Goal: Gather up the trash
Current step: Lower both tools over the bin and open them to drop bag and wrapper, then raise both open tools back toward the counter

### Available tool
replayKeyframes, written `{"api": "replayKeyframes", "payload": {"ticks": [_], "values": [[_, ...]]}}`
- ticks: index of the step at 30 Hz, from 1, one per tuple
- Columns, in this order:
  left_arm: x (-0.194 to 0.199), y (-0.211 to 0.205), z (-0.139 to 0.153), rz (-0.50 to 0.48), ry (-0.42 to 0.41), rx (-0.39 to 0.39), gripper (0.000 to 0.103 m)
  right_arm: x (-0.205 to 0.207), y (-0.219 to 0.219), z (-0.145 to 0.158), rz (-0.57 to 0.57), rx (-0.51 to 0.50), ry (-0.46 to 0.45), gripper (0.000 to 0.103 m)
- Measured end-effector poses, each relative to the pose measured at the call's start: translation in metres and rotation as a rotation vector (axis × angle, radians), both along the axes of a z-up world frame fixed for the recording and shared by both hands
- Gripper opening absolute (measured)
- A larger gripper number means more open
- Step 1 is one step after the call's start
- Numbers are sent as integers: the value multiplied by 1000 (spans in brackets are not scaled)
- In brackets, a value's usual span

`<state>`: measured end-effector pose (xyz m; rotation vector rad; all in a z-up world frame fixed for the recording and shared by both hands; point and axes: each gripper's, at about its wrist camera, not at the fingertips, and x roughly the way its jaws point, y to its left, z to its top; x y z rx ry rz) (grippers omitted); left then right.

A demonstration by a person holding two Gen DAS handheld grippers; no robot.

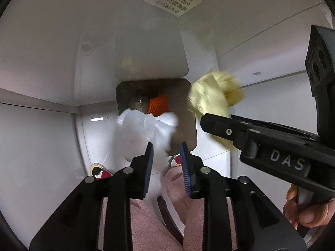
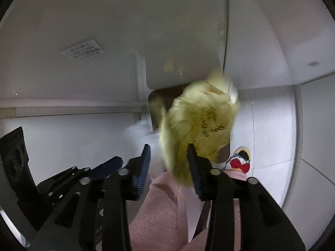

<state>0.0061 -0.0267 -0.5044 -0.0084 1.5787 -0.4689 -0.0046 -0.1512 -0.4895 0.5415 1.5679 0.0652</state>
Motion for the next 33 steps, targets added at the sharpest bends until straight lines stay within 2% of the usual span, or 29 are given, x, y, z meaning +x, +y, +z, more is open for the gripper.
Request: {"api": "replayKeyframes", "payload": {"ticks": [3,6,7,9,10,12,16,18,20,29,33], "values": [[2,-2,4,7,-7,-2,31,6,2,6,-1,1,-13,43],[5,-2,8,13,-11,1,42,8,2,11,0,-7,-25,43],[5,-1,10,15,-14,5,47,8,2,15,2,-15,-31,46],[5,3,16,20,-22,8,53,13,0,27,8,-37,-49,59],[5,5,22,23,-29,9,58,10,-2,32,12,-49,-60,60],[6,8,36,25,-50,13,66,14,-8,52,17,-79,-87,70],[4,11,75,15,-113,9,82,3,-24,84,36,-116,-142,73],[2,11,100,-3,-157,6,87,1,-27,106,52,-162,-179,87],[0,12,128,-21,-212,-1,92,-3,-31,138,58,-196,-230,90],[3,17,242,-21,-417,-34,95,1,-43,251,64,-263,-418,91],[13,19,288,-15,-495,-48,95,16,-50,296,46,-300,-515,92]]}}
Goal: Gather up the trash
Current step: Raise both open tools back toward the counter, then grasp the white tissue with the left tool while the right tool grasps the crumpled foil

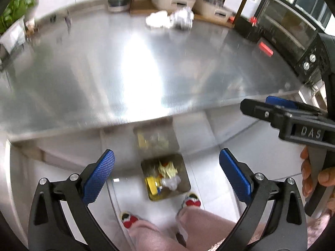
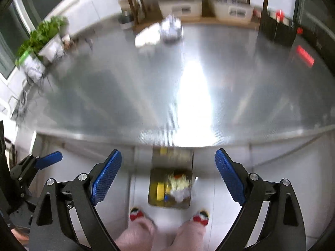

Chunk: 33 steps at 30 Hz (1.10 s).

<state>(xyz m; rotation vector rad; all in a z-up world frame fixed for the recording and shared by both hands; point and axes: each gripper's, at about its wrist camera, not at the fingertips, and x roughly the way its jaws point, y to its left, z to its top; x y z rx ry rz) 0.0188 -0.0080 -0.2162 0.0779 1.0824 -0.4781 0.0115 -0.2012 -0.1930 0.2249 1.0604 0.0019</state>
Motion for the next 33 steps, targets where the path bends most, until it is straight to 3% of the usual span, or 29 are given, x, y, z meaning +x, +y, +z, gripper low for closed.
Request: {"api": "replayKeyframes", "payload": {"ticks": [3,11,18,24,33], "values": [[14,0,25,13,-46,-6,95,16,-6,26,-9,-18,-56,92],[75,-3,59,46,-127,4,95,73,-20,51,-27,-56,-125,92],[149,-17,52,58,-133,-18,94,143,-37,45,-42,-25,-122,89],[204,-44,36,26,-118,-13,79,201,-45,21,-36,6,-86,67],[253,-70,6,-5,-77,-19,72,252,-39,-14,-18,5,-28,60]]}}
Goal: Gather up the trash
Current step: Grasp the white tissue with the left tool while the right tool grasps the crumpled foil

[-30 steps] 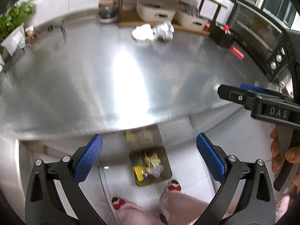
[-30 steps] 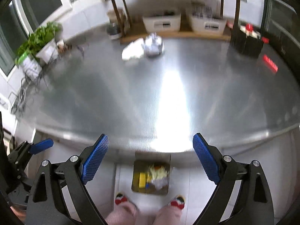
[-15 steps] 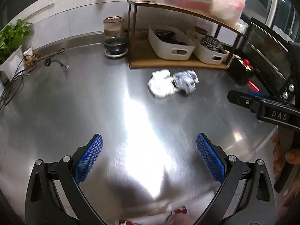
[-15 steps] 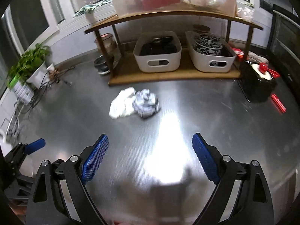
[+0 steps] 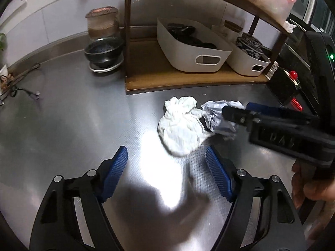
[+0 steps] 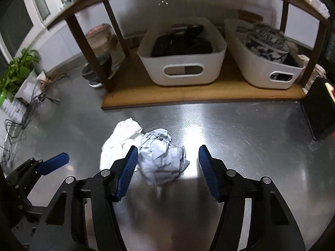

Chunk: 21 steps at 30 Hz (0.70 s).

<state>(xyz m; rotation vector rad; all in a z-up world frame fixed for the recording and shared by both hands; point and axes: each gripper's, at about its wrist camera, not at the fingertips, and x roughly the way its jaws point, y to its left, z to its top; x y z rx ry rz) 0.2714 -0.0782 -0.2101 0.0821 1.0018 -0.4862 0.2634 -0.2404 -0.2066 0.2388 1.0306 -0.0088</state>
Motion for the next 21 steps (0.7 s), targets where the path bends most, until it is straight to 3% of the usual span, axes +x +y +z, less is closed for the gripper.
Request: {"api": "replayKeyframes", "payload": {"ticks": [4,5,10,12,14,21], "values": [[16,-14,-15,-13,23,-6,66,8,0,-3,-11,12,-20,55],[20,-17,-19,-15,31,-12,62,11,1,-5,-11,1,-9,41],[29,-28,-27,-34,27,1,47,19,-2,-11,-9,23,3,41],[30,-29,-26,-44,27,9,32,19,-2,-12,-4,23,3,40],[31,-29,-26,-47,32,14,9,18,-1,-12,5,23,2,38],[21,-20,-19,-54,19,21,4,10,-2,-8,8,39,12,31]]}}
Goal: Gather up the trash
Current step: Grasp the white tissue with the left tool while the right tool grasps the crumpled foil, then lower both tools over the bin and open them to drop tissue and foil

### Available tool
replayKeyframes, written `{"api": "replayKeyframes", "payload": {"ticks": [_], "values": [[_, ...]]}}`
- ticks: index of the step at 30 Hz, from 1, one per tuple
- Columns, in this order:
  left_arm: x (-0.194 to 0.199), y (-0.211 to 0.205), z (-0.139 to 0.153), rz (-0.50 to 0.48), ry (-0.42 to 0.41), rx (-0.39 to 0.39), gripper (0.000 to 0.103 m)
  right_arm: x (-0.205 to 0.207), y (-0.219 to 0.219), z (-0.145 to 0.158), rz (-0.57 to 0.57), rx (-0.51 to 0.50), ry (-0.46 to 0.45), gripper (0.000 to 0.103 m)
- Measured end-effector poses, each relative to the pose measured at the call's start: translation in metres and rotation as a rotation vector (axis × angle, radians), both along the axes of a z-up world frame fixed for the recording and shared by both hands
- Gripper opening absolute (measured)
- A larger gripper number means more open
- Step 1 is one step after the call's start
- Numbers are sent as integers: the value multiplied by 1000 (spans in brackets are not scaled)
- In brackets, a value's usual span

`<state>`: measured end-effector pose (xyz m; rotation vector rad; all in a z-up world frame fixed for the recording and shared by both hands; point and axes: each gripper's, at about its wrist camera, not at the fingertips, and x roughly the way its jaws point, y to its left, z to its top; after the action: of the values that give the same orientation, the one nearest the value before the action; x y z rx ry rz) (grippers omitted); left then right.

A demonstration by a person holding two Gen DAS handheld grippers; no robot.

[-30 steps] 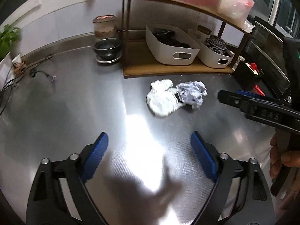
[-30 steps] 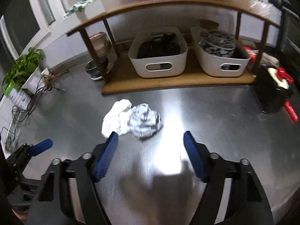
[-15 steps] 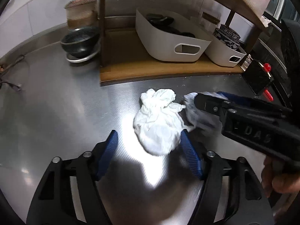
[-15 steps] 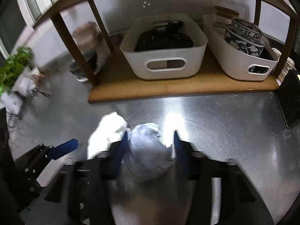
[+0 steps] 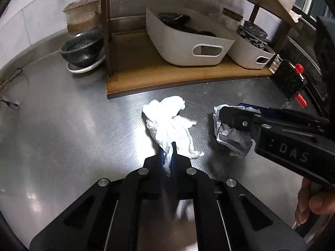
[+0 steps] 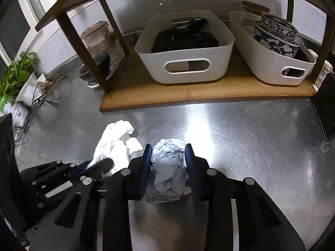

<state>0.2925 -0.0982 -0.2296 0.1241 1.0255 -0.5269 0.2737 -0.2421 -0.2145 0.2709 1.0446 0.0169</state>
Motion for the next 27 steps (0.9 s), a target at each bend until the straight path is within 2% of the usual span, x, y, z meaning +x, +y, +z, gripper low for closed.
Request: {"api": "replayKeyframes", "payload": {"ticks": [6,11,21,27], "values": [[-25,14,25,8,-34,21,4,-21,8,14,23,-16,-10,31],[-58,30,44,26,-36,16,4,-59,14,36,44,-5,-42,31],[-171,68,86,22,-63,-21,4,-160,37,81,132,23,-101,31],[-238,88,89,9,-48,-32,4,-221,55,84,195,32,-82,31]]}}
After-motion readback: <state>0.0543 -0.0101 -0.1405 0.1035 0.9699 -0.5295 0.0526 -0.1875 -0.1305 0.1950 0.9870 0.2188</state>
